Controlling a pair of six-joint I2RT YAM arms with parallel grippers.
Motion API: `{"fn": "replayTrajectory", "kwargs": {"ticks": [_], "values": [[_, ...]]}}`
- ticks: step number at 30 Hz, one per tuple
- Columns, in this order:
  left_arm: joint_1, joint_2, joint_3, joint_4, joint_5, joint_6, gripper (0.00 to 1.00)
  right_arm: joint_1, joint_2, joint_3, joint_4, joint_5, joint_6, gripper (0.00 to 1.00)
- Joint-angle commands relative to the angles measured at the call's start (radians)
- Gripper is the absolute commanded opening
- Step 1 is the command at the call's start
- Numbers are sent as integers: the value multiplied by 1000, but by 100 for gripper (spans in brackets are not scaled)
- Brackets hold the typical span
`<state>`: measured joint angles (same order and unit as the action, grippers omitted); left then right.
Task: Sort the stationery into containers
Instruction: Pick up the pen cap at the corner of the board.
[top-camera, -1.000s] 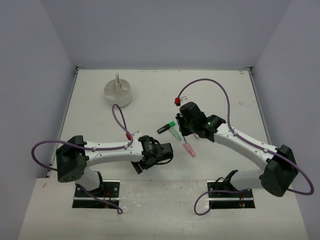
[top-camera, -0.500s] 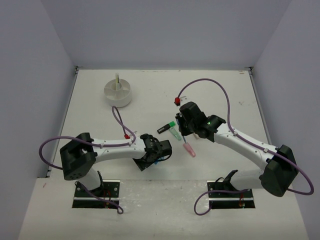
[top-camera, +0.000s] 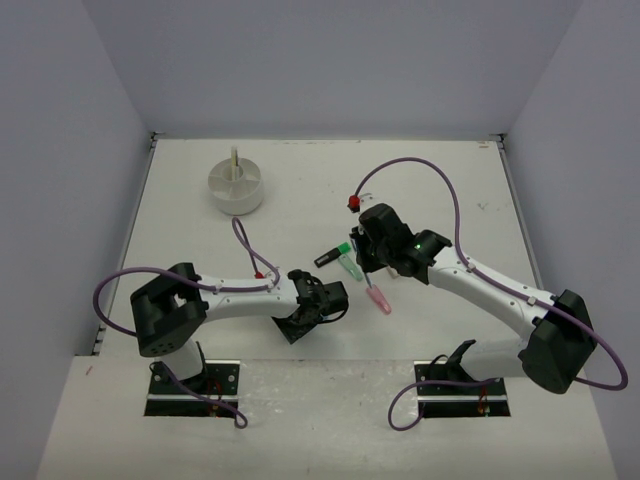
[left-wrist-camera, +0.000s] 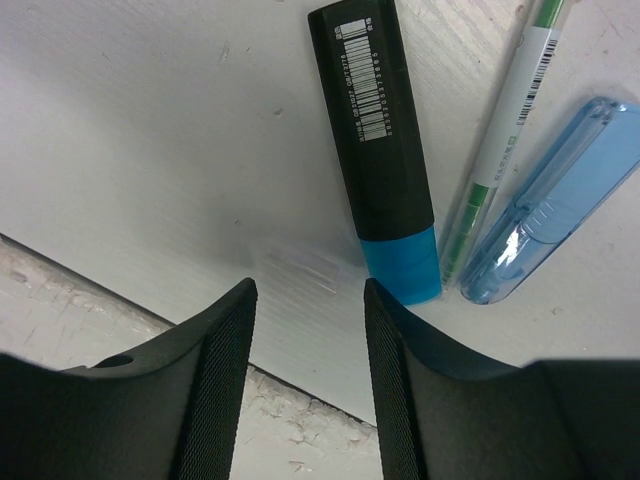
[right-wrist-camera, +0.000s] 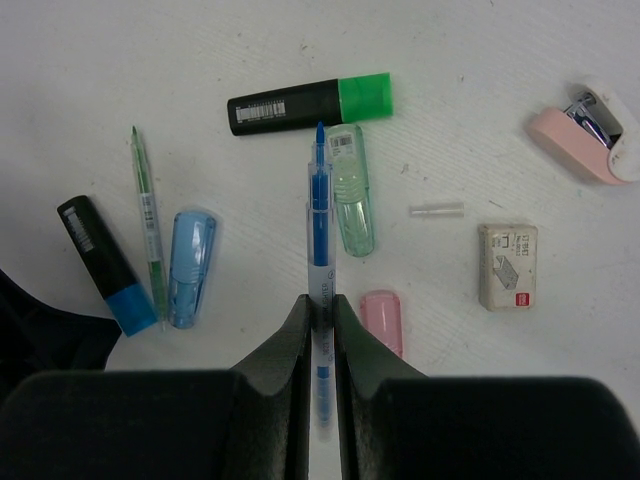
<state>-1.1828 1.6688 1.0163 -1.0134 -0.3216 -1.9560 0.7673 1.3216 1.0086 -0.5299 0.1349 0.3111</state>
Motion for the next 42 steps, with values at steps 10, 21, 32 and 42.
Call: {"fn": "replayTrajectory", "kwargs": {"ticks": [10,21,32,42], "values": [[5,8,-31,27,-9,-268,42,4,-21,-5,25,-26,-21,0],[6,25,-52,36,16,-254,34,6,-27,-7,24,-26,-23,0],[6,-57,-167,60,24,-246,32,6,-16,-2,25,-37,-26,0],[6,-102,-263,124,22,-197,17,8,-10,1,23,-39,-29,0]]}}
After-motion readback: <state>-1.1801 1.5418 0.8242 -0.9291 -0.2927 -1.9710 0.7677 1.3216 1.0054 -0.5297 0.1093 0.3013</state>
